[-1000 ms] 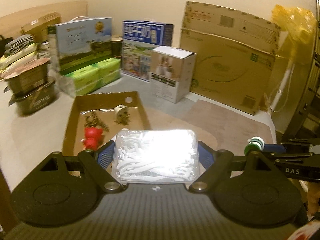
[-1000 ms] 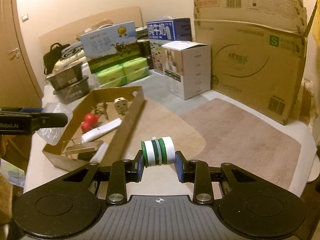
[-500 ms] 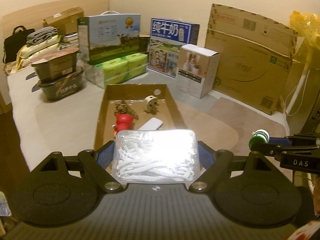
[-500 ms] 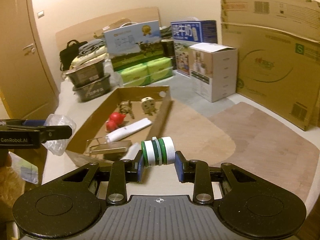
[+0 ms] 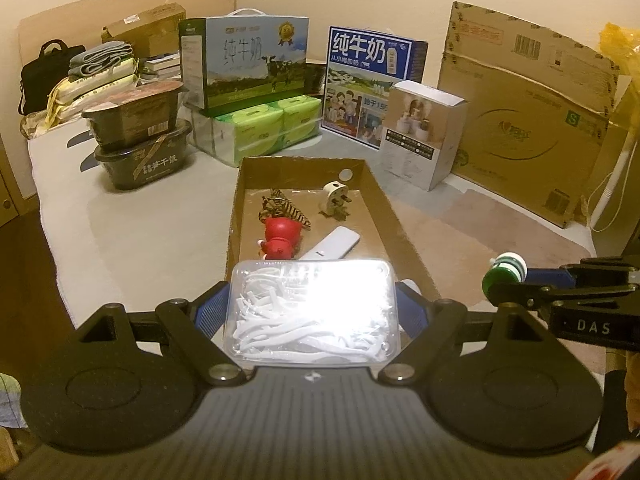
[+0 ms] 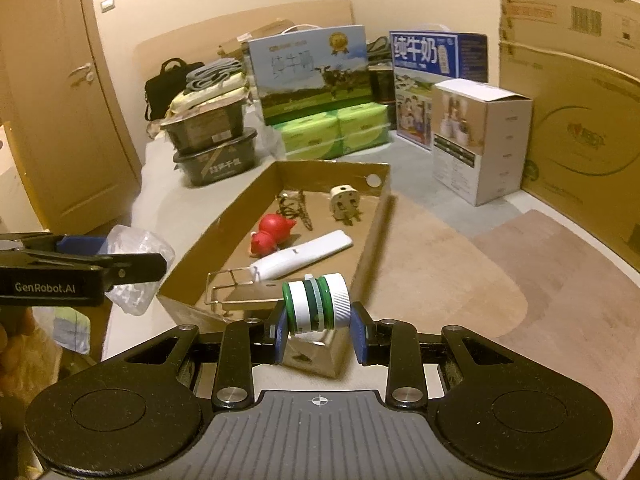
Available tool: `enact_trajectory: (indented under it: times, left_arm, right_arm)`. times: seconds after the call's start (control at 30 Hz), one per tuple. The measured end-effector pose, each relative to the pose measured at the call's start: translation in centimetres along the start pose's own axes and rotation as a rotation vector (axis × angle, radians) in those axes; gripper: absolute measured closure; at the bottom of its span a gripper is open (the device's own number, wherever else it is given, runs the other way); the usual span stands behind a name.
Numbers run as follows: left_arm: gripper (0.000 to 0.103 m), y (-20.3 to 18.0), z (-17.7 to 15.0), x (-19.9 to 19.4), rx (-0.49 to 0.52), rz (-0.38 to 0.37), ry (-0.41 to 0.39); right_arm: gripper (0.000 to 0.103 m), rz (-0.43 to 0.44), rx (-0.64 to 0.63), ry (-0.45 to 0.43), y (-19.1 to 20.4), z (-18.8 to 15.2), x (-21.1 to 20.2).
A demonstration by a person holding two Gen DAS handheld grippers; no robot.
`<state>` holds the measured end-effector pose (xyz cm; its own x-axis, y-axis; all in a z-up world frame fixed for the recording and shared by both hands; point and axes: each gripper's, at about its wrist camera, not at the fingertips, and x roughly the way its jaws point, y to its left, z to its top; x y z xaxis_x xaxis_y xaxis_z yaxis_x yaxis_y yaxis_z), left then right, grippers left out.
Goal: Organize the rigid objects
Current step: 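Carry the swab pack and green bottle over the cardboard tray with both tools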
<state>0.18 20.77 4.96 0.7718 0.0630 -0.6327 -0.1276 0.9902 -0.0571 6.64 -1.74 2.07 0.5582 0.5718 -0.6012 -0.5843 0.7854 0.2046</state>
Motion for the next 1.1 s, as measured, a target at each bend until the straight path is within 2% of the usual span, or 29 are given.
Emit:
enact_trajectory:
  times: [0.57, 1.1]
  left_arm:
    - [0.019, 2.1, 2.3, 2.6, 0.026, 0.011, 0.002]
    - [0.019, 3.0, 4.9, 8.6, 0.089, -0.015, 0.049]
  right_arm:
    - [0.071, 0.025, -0.016, 0.016, 1.0, 2.3, 3.7]
    - [0.071, 0.019, -0.044, 0.039, -1.0, 5.6, 9.0]
